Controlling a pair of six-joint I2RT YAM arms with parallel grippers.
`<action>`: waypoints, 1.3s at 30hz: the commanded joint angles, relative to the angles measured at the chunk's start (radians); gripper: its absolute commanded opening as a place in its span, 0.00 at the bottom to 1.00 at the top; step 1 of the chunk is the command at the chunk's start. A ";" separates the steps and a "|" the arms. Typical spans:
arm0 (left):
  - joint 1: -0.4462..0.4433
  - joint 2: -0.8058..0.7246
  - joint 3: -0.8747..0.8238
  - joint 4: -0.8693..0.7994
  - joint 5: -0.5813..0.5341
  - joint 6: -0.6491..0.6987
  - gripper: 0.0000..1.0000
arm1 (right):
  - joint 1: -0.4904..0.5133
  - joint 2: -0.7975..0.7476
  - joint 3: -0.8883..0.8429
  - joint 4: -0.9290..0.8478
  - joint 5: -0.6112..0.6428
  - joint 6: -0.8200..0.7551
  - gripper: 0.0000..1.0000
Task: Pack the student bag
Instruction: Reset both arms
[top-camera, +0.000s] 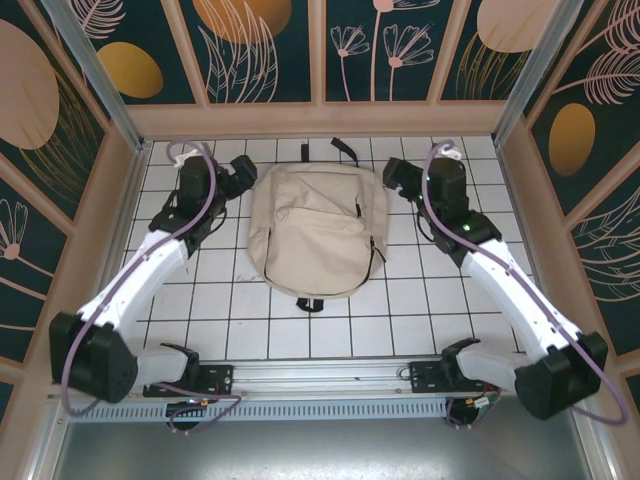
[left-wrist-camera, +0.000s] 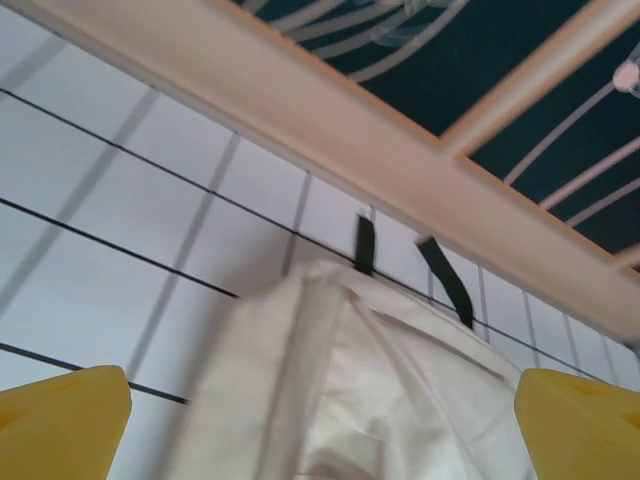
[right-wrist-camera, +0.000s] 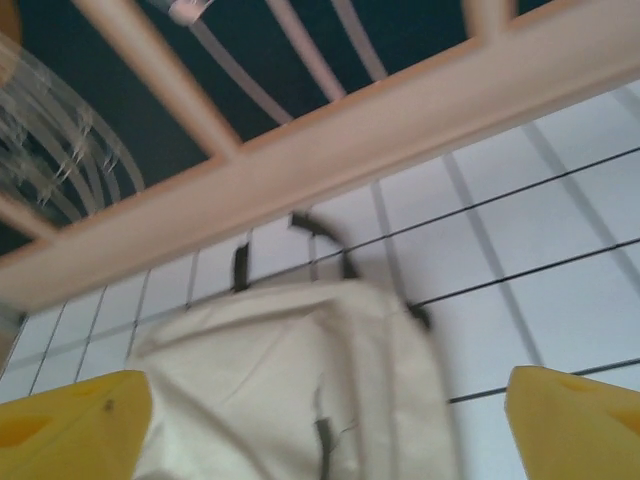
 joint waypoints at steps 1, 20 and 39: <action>0.006 -0.109 -0.128 0.013 -0.239 0.098 0.98 | -0.027 -0.054 -0.080 0.040 0.210 -0.085 0.98; 0.029 -0.415 -0.774 0.635 -0.740 0.386 0.99 | -0.338 -0.036 -0.558 0.565 0.221 -0.212 0.99; 0.204 0.051 -0.898 1.388 -0.257 0.717 0.99 | -0.353 0.231 -0.791 1.285 0.004 -0.420 0.99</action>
